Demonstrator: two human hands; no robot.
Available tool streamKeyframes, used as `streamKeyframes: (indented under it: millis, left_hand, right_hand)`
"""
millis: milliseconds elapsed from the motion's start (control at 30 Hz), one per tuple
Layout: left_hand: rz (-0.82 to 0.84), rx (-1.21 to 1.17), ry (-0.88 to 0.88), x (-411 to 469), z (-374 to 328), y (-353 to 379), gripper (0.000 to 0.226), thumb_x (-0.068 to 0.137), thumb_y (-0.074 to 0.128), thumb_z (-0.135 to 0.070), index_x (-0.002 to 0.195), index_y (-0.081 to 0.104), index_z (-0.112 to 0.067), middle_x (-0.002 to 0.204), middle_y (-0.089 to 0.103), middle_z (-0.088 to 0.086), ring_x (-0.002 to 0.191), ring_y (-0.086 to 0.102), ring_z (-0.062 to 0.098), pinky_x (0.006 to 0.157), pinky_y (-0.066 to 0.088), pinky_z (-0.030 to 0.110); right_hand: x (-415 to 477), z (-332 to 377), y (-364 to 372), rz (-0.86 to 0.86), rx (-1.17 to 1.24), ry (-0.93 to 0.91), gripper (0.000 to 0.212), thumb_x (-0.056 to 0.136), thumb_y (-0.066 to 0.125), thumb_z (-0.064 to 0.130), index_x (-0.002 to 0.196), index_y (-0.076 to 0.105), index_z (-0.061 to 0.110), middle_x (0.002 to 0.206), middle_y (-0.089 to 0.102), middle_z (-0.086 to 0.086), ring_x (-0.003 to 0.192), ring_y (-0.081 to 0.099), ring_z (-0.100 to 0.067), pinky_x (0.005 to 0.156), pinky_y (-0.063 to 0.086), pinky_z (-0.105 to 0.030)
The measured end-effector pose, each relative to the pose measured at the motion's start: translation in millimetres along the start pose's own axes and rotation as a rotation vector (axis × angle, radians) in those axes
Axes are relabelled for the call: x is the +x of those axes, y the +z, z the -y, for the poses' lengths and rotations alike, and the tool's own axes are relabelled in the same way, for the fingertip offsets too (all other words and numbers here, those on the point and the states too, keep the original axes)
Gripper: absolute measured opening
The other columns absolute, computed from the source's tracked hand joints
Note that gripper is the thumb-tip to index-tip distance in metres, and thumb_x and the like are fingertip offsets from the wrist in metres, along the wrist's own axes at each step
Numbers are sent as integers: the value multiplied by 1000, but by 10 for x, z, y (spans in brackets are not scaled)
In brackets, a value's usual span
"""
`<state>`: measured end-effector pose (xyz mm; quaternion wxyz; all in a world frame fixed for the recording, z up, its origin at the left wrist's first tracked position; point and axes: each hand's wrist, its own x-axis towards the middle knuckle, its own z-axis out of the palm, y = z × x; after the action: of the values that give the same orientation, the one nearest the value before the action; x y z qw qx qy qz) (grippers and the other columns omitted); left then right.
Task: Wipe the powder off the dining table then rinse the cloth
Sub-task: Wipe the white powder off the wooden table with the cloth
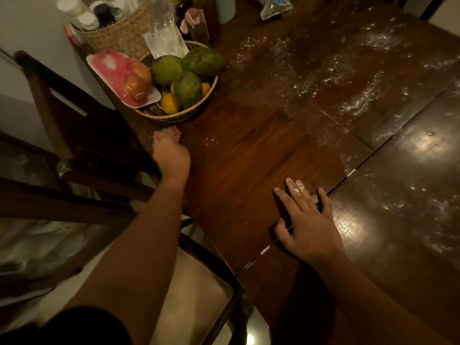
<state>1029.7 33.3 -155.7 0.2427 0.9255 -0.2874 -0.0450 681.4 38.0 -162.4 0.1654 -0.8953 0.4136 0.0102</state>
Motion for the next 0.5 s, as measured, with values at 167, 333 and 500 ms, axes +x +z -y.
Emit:
streamKeyframes:
  millis: [167,333,500]
  left_hand:
    - [201,-46,452,-460,-411,213,50,91,44,8,131,60,-19,137,58,6,131,49,25,113,37,40]
    - [586,-143,789,-524,20,21,70,73,61,19,134,59,-17,143,52,2,142,35,20,119,28,38]
    - [438,21,512,-168,264,-338,69,81,52,17,139,53,-20,150,43,1,140,38,21,117,30,43]
  right_hand:
    - [10,6,-5,0,12,14,68,91,35,52,156,24,34,167,11,5,154,2,-11,122,3,-54]
    - [23,8,-11,8,3,7,70,90,35,52,156,24,32,167,13,3,154,3,-13,122,5,-56]
    - [43,30,-27,14,-37,10,70,87,37,49,155,30,31,165,21,-2,154,10,-18,120,10,-58]
